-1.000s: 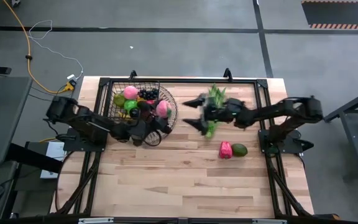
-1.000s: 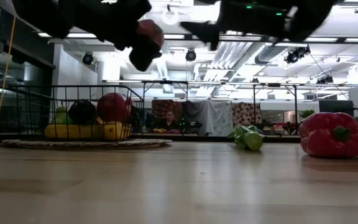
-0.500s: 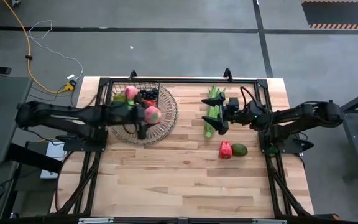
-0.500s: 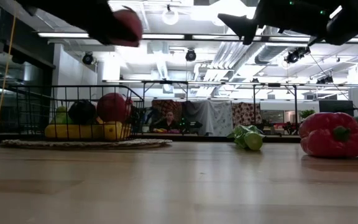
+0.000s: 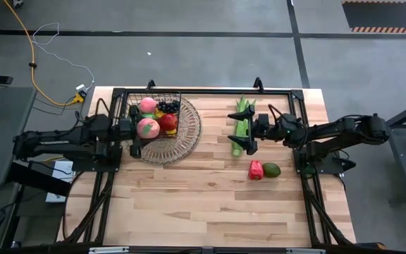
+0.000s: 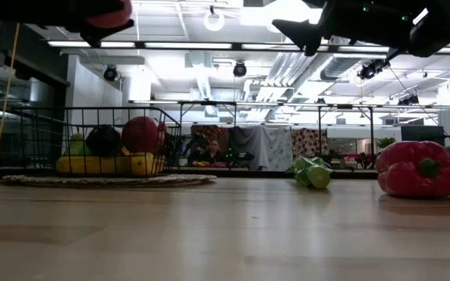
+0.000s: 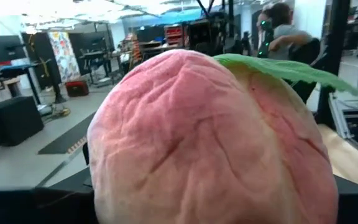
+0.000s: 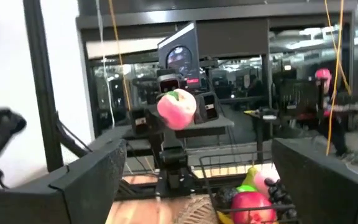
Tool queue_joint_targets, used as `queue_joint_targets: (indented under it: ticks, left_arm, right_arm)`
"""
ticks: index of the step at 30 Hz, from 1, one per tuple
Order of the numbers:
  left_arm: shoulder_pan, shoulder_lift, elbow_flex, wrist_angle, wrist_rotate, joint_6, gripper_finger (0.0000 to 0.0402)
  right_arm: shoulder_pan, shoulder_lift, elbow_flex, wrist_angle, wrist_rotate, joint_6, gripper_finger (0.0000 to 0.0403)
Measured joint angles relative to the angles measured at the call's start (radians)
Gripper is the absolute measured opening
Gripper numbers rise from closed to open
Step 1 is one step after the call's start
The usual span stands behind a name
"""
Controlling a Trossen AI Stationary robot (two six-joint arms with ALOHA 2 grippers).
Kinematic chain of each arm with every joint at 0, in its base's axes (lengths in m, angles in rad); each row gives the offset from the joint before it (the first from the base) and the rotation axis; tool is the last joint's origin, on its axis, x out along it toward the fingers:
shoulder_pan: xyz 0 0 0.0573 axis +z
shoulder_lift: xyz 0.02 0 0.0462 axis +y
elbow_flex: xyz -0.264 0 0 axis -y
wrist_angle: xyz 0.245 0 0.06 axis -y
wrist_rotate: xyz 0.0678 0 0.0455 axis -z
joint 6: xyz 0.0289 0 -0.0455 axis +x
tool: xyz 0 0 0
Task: Build produce basket
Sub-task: Put the pink peach into the black wire basket
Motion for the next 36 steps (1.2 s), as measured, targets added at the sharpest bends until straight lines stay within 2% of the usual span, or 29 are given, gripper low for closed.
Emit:
queue_joint_targets:
  ticks: [5, 16, 19, 21, 24, 26, 29, 32, 36]
  left_arm:
    - [0.006, -0.021, 0.0, -0.015, 0.012, -0.009, 0.0264]
    - [0.006, -0.02, 0.0, -0.014, 0.012, -0.012, 0.0264]
    - [0.006, -0.02, 0.0, -0.014, -0.018, -0.027, 0.0264]
    - [0.006, -0.017, 0.0, -0.014, -0.12, -0.06, 0.0264]
    - [0.007, 0.009, 0.004, -0.047, -0.381, -0.126, 0.0264]
    - [0.009, 0.041, 0.029, -0.134, -0.536, -0.169, 0.0264]
    - [0.022, 0.104, 0.106, -0.31, -0.705, -0.312, 0.0264]
    - [0.048, 0.185, 0.187, -0.56, -0.78, -0.517, 0.0264]
    - [0.101, 0.311, 0.255, -0.833, -0.756, -0.734, 0.0264]
  right_arm:
    - [0.001, 0.0, 0.0, 0.0, -0.009, -0.105, 0.039]
    - [0.001, 0.001, 0.0, -0.048, -0.009, -0.057, 0.039]
    - [0.001, 0.001, 0.0, -0.046, 0.02, -0.056, 0.039]
    - [0.001, 0.001, 0.0, -0.045, 0.053, -0.05, 0.039]
    - [0.0, 0.001, 0.0, -0.053, 0.116, -0.025, 0.039]
    - [0.0, 0.001, 0.0, -0.06, 0.163, -0.021, 0.039]
    - [0.0, 0.001, 0.0, -0.079, 0.192, -0.023, 0.039]
    - [0.0, 0.001, 0.0, -0.086, 0.212, -0.023, 0.039]
    - [0.0, 0.001, 0.0, -0.091, 0.213, -0.023, 0.039]
